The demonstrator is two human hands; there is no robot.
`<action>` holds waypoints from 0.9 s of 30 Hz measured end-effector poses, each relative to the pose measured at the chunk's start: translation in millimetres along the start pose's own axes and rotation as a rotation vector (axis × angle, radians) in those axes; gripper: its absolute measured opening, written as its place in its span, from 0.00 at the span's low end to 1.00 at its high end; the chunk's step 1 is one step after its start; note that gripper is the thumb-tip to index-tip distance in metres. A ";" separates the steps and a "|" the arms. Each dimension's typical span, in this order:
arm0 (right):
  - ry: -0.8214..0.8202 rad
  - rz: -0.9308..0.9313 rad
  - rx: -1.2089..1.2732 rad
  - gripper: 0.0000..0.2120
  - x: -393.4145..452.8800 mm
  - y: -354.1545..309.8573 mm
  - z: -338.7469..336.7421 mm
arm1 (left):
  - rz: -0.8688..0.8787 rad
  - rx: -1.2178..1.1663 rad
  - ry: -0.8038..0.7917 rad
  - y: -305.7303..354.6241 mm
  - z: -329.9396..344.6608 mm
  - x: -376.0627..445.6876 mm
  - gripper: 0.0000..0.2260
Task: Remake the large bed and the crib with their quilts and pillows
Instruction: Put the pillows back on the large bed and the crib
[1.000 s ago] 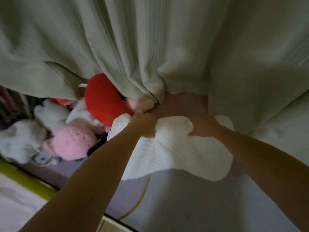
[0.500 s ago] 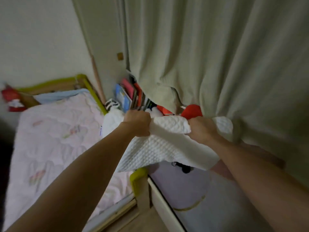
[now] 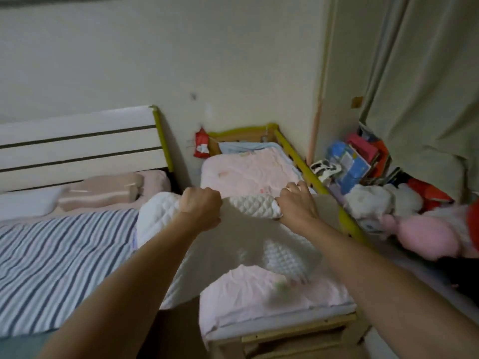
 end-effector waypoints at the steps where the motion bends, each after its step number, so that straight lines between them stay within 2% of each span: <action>1: -0.004 -0.022 -0.004 0.10 12.4 -28.2 -1.1 | -0.033 0.004 0.000 -27.2 4.5 -8.2 0.14; 4: -0.017 -0.090 0.007 0.12 51.6 -104.9 3.2 | -0.124 0.000 -0.016 -101.9 25.3 -20.4 0.17; 7: -0.045 -0.128 0.073 0.14 104.6 -173.9 16.0 | -0.218 0.027 -0.087 -169.8 55.4 -17.6 0.14; 11: -0.096 -0.136 0.080 0.13 159.2 -215.0 43.7 | -0.225 0.051 -0.112 -220.7 85.5 12.7 0.14; 20: -0.153 -0.099 0.095 0.14 335.7 -263.5 89.5 | -0.156 0.078 -0.134 -337.9 118.0 173.7 0.13; 25: -0.138 -0.010 0.081 0.11 415.0 -254.0 106.1 | -0.084 0.071 -0.130 -382.4 129.8 283.8 0.15; 27: -0.164 0.080 0.113 0.14 440.5 -242.0 116.7 | -0.023 0.064 -0.121 -389.7 139.1 328.1 0.15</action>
Point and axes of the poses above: each hand's wrist, its own x-axis towards the middle knuckle, its own z-axis out of the palm, y = z × x, the point moved 3 cm from there along x, towards the middle knuckle, and after that the axes turned 6 degrees about z, right-handed, at the moved point
